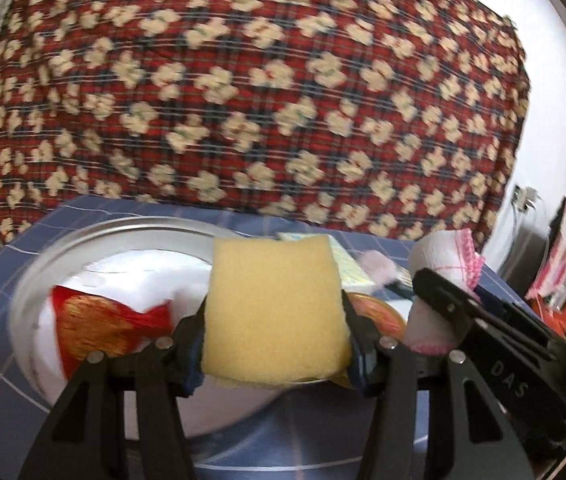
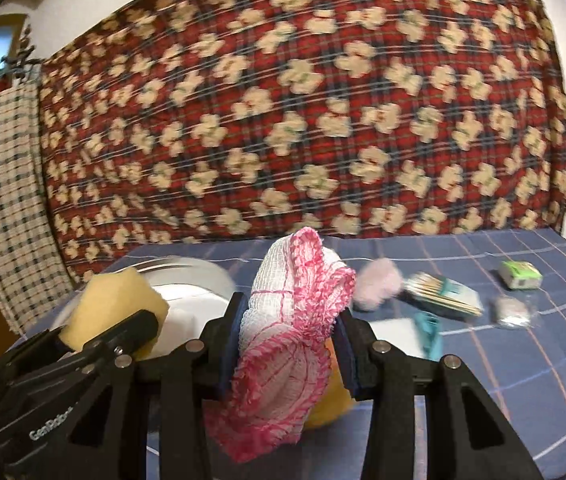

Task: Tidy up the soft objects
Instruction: 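Carry the sponge and the pink-trimmed cloth in both tools over the tray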

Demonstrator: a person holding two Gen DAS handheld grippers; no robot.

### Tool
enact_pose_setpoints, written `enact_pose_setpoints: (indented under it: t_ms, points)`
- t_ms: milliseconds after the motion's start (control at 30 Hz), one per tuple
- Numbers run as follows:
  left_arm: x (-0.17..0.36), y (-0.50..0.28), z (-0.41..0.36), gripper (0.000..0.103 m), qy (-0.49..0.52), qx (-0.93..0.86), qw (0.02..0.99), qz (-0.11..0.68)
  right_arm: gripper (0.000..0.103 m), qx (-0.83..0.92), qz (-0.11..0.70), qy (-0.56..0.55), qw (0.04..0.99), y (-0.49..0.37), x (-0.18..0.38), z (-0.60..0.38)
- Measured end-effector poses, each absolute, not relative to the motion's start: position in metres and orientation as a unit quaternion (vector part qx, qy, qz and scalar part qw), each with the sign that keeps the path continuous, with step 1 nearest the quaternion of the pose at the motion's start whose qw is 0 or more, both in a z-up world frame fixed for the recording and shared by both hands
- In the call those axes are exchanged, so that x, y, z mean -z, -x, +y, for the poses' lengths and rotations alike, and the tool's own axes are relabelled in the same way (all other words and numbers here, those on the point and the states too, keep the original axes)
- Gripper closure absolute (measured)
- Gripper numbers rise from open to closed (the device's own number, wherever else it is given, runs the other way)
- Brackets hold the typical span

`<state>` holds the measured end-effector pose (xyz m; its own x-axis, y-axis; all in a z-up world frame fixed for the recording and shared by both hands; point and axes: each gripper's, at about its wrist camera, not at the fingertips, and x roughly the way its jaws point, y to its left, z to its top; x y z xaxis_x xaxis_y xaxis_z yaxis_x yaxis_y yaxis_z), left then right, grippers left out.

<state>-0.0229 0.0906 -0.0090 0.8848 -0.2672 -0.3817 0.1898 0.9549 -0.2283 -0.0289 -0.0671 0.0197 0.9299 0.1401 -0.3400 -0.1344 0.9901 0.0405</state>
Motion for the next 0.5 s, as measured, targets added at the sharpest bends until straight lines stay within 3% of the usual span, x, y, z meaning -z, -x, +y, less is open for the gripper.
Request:
enact_pose_setpoints:
  t_ms: [500]
  points:
    - [0.015, 0.006, 0.179, 0.048, 0.134, 0.002, 0.970, 0.201, 0.059, -0.140, 0.166, 0.023, 0.976, -0.010, -0.028, 0.014]
